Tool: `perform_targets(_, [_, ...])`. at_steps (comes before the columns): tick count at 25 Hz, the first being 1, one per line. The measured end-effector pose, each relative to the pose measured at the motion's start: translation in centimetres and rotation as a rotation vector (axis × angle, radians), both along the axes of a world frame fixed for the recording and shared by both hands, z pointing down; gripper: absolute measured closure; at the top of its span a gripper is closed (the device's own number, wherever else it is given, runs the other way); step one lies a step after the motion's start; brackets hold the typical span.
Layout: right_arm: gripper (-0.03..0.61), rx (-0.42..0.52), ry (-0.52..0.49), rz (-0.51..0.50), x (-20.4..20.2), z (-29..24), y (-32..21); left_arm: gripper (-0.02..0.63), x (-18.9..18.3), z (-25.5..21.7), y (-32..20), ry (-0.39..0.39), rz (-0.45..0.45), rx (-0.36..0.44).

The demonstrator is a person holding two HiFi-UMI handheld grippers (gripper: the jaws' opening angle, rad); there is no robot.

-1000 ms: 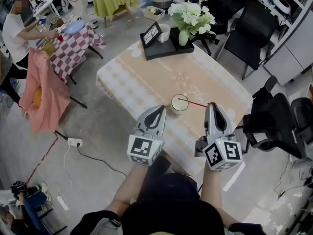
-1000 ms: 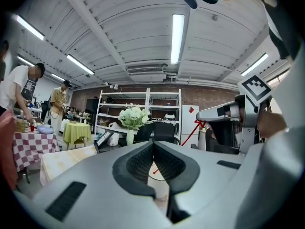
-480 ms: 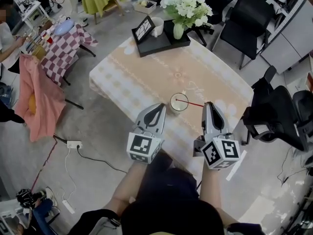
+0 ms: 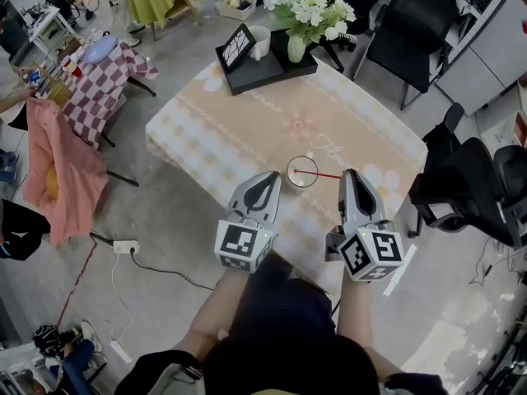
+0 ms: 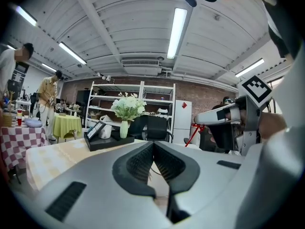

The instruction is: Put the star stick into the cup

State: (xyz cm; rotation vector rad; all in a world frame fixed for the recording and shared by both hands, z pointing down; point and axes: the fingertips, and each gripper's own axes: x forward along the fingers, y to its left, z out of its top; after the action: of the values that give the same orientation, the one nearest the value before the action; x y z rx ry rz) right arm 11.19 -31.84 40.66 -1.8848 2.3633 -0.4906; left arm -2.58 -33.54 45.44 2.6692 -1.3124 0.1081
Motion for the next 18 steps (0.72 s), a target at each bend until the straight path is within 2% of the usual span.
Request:
perform_targets(8, [0.552, 0.001, -0.008, 0.014, 0.2, 0.1, 0.1, 0.603, 0.3, 0.2, -0.1, 0.005, 0.008, -0.008])
perform_targets(12, [0.434, -0.003, -0.018, -0.033, -0.5, 0.2, 0.1, 0.603, 0.4, 0.3, 0.0, 0.013, 0.009, -0.011])
perform_targets(18, [0.377, -0.001, -0.023, -0.067, -1.1, 0.3, 0.3, 0.603, 0.4, 0.3, 0.3, 0.011, 0.005, -0.006])
